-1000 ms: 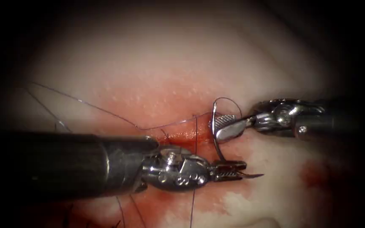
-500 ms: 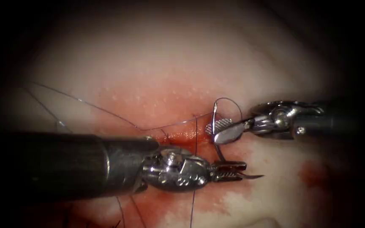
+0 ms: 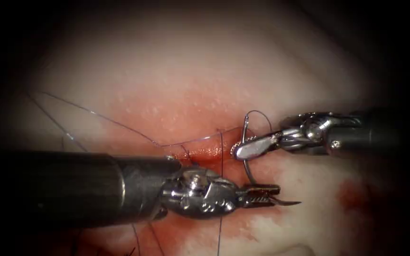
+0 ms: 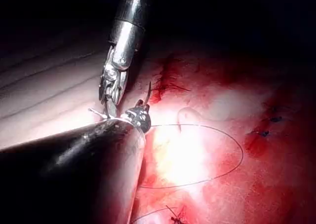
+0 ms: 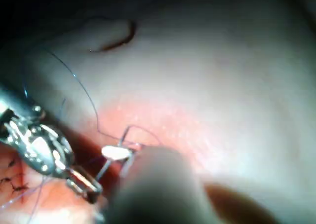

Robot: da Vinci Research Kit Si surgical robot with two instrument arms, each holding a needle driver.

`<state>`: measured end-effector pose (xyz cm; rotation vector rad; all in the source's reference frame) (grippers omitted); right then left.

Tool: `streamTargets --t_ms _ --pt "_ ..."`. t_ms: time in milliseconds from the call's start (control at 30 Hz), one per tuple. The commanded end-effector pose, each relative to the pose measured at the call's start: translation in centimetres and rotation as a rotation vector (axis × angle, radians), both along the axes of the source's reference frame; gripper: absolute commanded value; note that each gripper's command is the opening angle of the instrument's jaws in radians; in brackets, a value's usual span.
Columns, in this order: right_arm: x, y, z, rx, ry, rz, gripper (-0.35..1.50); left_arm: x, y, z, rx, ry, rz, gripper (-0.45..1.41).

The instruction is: Wound Closure

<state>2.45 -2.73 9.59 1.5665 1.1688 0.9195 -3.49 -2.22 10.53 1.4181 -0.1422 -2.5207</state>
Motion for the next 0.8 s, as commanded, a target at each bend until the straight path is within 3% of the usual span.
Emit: streamTargets --t_ms 33,67,133,200,267,367,467,567,633,800 --pt "0.06 0.01 0.03 -0.016 0.004 0.0 -0.35 -0.06 0.0 0.05 0.002 -0.001 0.0 -0.45" --pt "0.04 0.01 0.03 -0.025 0.0 0.012 -0.35 -0.06 0.02 0.05 0.003 -0.001 -0.001 -0.45" --pt "0.01 0.03 0.05 -0.039 -0.002 0.031 -0.35 -0.08 0.04 0.04 0.096 0.003 -0.056 0.05" --pt "-0.03 0.06 0.07 -0.068 0.001 0.039 -0.35 -0.1 0.05 0.03 0.163 -0.001 -0.086 0.36" --pt "-0.08 0.09 0.1 -0.102 0.001 0.054 -0.35 -0.11 0.07 0.03 0.212 -0.005 -0.122 0.39" --pt "-0.16 0.13 0.15 -0.173 -0.005 0.078 -0.35 -0.11 0.1 0.02 0.289 -0.005 -0.168 0.81" --pt "-0.18 0.16 0.18 -0.253 0.0 0.104 -0.35 -0.1 0.11 0.04 0.355 -0.001 -0.206 0.86" --pt "-0.19 0.19 0.2 -0.373 -0.008 0.131 -0.35 -0.07 0.07 0.11 0.429 0.011 -0.228 0.74" --pt "-0.21 0.24 0.23 -0.483 -0.025 0.16 -0.35 0.04 -0.09 0.22 0.529 0.127 -0.18 0.07" --pt "-0.23 0.29 0.26 -0.57 -0.046 0.186 -0.35 0.08 -0.1 0.33 0.577 0.163 -0.191 -0.1"
